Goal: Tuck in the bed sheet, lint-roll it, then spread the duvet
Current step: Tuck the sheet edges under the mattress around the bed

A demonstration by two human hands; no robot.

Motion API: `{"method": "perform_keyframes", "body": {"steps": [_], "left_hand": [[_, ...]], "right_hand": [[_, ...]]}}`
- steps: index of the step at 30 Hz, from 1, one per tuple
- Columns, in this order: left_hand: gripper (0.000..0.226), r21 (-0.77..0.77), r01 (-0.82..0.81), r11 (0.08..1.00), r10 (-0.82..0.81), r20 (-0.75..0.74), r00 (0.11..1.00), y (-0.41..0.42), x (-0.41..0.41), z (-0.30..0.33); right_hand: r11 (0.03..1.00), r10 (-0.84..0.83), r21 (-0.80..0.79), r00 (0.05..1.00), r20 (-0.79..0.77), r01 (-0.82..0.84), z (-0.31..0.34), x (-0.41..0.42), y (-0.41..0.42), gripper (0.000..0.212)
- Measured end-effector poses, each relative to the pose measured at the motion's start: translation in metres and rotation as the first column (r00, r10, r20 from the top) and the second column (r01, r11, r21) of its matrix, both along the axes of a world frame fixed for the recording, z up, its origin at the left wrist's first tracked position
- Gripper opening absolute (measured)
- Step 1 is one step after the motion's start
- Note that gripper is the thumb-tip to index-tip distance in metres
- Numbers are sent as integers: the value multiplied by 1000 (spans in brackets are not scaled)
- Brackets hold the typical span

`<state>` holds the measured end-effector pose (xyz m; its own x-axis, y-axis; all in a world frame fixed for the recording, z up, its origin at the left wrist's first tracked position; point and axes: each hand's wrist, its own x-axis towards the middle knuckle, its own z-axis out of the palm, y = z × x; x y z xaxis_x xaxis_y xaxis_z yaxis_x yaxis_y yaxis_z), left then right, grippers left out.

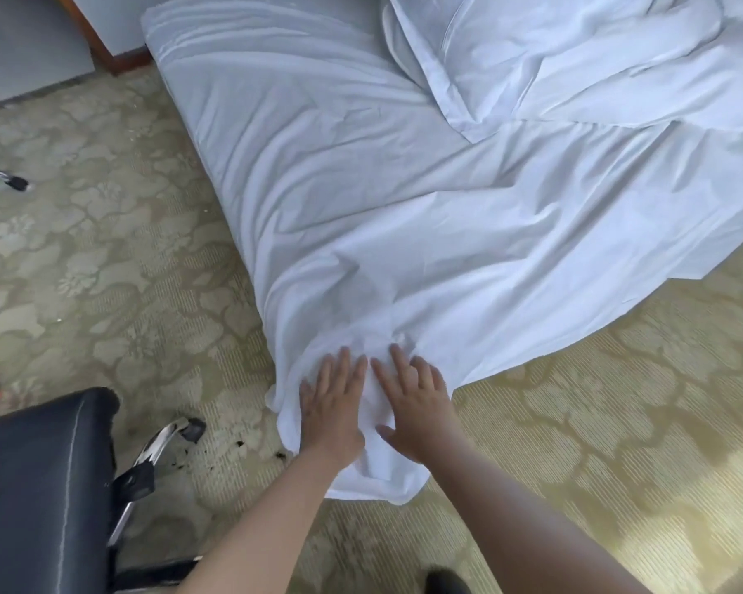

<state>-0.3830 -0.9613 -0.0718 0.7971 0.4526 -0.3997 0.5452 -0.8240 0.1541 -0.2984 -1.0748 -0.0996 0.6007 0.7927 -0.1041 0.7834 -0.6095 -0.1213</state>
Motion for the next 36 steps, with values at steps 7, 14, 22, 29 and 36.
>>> {"method": "perform_keyframes", "body": {"steps": [7, 14, 22, 29, 36], "left_hand": [[103, 228, -170, 959, -41, 700, 713, -6, 11, -98], [83, 203, -151, 967, -81, 815, 574, -1, 2, -109], [75, 163, -10, 987, -127, 805, 579, 6, -24, -118], [76, -270, -223, 937, 342, 839, 423, -1, -55, -146], [33, -360, -242, 901, 429, 826, 367, 3, -66, -155]], "right_hand": [[838, -66, 519, 912, 404, -169, -104, 9, 9, 74], [646, -135, 686, 834, 536, -335, -137, 25, 20, 69], [667, -254, 740, 907, 336, -88, -133, -13, 16, 67], [705, -302, 698, 943, 140, 122, -117, -40, 21, 75], [544, -341, 759, 921, -189, 358, -130, -74, 13, 81]]}}
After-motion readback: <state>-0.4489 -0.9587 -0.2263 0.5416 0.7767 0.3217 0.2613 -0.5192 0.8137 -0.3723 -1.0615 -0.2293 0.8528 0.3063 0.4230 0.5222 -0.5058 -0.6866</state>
